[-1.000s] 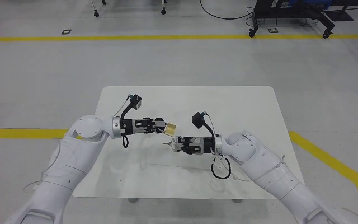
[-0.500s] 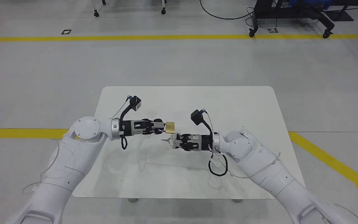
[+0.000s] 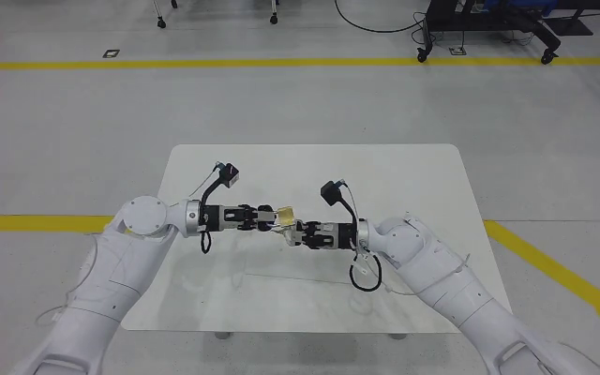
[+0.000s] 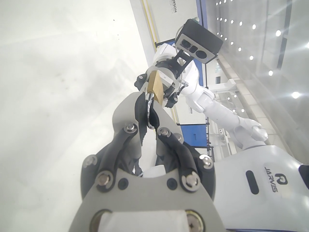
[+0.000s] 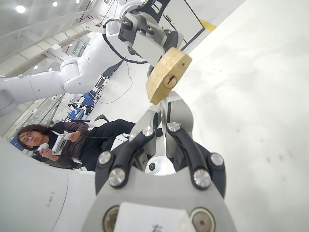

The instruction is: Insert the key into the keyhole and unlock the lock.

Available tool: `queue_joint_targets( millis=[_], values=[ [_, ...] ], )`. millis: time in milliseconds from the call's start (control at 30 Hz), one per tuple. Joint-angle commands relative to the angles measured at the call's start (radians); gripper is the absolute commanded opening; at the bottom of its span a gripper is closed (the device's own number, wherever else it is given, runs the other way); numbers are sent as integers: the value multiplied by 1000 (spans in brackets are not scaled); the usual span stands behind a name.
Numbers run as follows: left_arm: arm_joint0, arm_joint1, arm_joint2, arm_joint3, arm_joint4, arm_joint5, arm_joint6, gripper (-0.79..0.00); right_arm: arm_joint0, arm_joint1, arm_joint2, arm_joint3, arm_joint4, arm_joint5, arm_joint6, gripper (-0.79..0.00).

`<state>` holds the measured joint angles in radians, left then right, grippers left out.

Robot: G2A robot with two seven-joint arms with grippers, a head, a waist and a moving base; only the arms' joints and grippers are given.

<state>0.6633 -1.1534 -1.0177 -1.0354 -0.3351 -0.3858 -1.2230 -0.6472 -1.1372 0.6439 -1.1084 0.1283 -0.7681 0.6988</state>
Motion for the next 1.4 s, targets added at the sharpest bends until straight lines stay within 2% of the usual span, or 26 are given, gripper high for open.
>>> queue_joint_targets(
  millis=[0,367,633,800,900,967,1200,1300,1367],
  values=[
    [4,1,3,-9,35,-18,30,-785,0,-2,2,2,1,-3,11,-785],
    [23,12,-18,-36,80,-82,50,-785,-1,-13,17,9,-7,6,41,-785],
    [84,31,-78,-112,226,-144,259,-785,-7,-18,31,11,-12,11,61,-785],
    [165,50,-137,-235,364,-181,403,-785,-18,-14,57,13,9,-24,75,-785],
    [227,62,-187,-303,367,-204,463,-785,-32,-3,88,16,58,-81,100,-785],
    [253,66,-194,-327,328,-190,434,-785,-42,4,107,16,83,-112,119,-785],
    [253,66,-194,-327,328,-190,434,-785,-42,4,107,16,83,-112,119,-785],
    [277,67,-196,-347,396,-177,486,-785,-44,4,109,14,86,-107,111,-785],
    [297,68,-207,-352,382,-187,519,-785,-58,2,124,-4,120,-82,57,-785]
  ],
)
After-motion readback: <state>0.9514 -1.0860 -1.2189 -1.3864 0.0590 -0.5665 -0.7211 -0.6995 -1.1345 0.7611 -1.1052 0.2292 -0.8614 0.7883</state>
